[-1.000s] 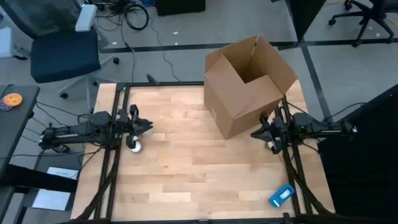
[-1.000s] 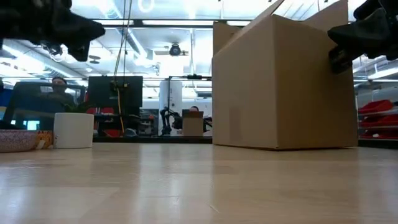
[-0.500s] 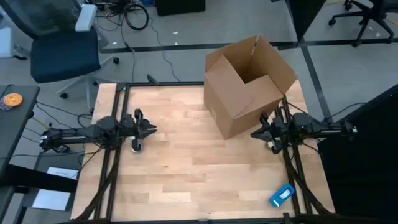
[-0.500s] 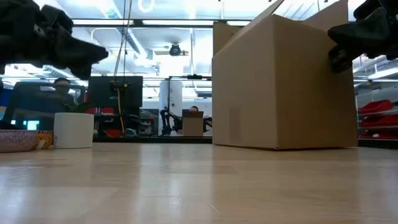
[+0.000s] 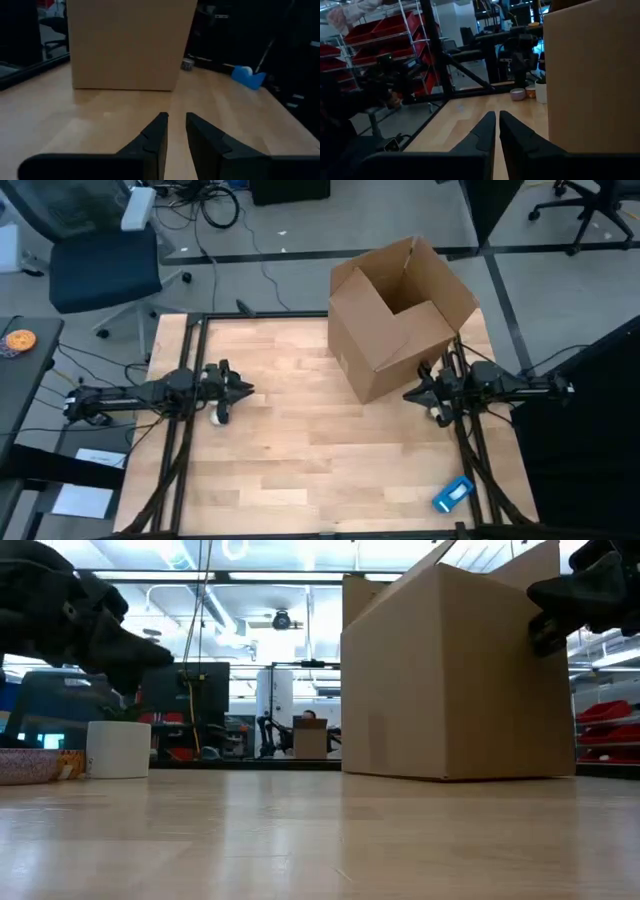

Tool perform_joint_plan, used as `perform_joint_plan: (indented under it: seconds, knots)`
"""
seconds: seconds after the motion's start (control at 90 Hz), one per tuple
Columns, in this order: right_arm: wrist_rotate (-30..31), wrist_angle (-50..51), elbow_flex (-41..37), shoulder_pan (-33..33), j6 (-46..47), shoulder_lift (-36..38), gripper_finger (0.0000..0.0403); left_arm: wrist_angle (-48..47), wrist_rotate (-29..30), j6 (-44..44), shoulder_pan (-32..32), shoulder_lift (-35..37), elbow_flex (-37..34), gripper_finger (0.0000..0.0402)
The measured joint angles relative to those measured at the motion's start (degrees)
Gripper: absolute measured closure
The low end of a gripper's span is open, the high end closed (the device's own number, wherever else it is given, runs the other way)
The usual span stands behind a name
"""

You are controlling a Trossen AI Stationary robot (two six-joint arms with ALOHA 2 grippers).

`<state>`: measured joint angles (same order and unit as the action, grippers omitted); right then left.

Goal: Wrap mug
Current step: Return to Home Position

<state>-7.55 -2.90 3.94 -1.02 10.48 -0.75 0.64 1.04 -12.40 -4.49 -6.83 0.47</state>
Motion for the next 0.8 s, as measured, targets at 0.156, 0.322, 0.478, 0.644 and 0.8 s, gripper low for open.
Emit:
perform_joint_plan:
  seconds: [0.156,0.322,0.478,0.644,0.8]
  knots:
    - [0.00,-0.01,0.00,0.00,0.00,0.01,0.0399,0.20,0.35,0.04,0.00,-0.02,0.00,0.0348]
    - [0.00,-0.01,0.00,0.01,-0.04,0.00,0.0400,0.46,0.56,0.11,-0.02,-0.02,0.00,0.0348]
    - [0.00,-0.02,0.00,0.01,-0.07,0.01,0.0400,1.30,0.54,0.11,0.00,0.00,0.00,0.0348]
    - [0.00,0.00,0.00,0.02,-0.09,0.02,0.0398,1.27,0.50,0.11,0.00,-0.02,0.00,0.0348]
    - [0.00,-0.02,0.00,0.00,-0.09,0.00,0.0397,1.25,0.36,0.11,0.00,-0.02,-0.02,0.0348]
